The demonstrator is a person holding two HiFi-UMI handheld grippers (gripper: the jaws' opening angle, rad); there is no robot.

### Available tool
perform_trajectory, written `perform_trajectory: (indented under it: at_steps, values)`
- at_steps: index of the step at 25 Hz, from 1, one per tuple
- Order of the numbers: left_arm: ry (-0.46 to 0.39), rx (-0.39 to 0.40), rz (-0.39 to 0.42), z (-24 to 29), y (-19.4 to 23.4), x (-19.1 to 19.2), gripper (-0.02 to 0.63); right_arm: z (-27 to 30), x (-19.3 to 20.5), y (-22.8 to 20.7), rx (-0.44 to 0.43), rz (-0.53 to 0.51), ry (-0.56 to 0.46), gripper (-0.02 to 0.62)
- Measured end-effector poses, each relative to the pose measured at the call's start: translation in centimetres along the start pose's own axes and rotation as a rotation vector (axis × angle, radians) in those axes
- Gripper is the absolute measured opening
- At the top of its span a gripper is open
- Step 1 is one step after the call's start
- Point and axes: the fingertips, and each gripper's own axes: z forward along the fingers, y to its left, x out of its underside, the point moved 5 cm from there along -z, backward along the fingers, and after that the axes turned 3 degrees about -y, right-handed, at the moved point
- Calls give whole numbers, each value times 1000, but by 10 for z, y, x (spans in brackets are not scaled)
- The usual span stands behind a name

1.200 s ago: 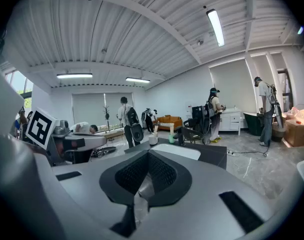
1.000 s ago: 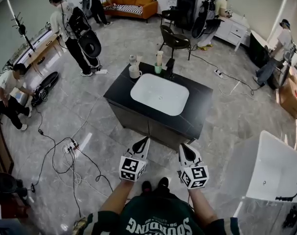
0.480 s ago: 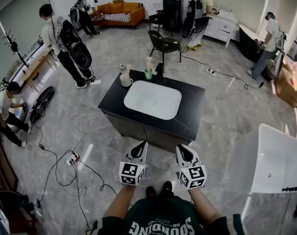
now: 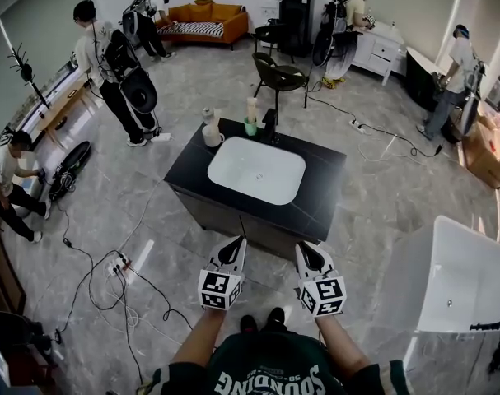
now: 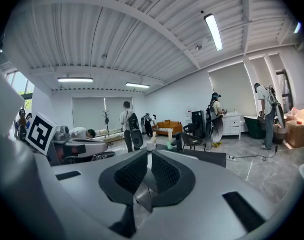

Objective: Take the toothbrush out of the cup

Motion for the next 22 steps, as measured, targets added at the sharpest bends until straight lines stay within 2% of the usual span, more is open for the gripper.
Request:
perform_trajectory:
  at_steps: [16, 22]
  values:
    - [38, -65, -12, 16, 2, 5, 9, 19, 5, -15, -77, 24, 13, 43]
    - [28, -84, -8, 35, 16, -1, 9, 42, 0, -22, -99, 15, 4, 43]
